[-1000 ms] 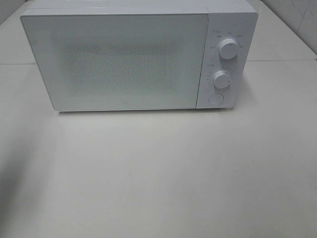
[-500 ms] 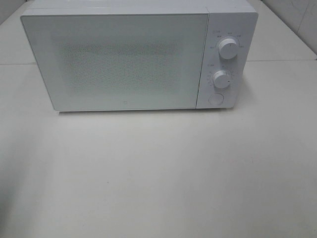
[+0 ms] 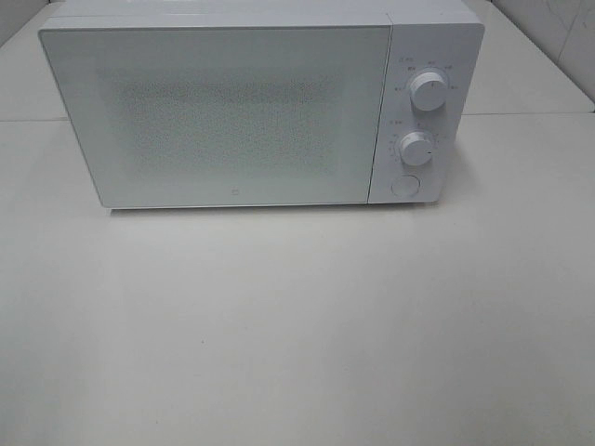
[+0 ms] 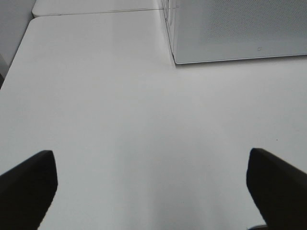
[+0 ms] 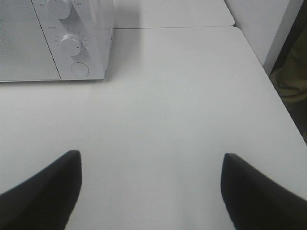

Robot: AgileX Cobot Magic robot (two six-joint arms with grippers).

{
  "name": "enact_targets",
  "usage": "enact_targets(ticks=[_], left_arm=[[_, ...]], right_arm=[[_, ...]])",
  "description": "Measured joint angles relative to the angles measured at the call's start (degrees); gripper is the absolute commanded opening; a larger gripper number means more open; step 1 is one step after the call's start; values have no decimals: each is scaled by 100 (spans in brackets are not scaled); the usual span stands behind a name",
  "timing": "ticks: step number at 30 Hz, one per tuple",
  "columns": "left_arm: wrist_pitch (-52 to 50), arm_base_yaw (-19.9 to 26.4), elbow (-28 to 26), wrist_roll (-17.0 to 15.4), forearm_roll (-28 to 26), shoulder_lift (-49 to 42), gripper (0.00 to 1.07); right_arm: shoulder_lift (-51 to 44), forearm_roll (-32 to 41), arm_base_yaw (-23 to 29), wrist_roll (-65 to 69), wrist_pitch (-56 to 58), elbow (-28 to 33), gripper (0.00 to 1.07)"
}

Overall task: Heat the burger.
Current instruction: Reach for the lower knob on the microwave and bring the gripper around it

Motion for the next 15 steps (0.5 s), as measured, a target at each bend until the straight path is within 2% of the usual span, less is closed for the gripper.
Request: enact_targets(ticks=[4, 15], left_arm=[[0, 0, 23, 0, 0, -378, 103], [0, 0, 57, -63, 69, -401, 103]], right_arm=[[0, 0, 0, 0, 0, 0, 76], [0, 0, 0, 0, 0, 0, 76]])
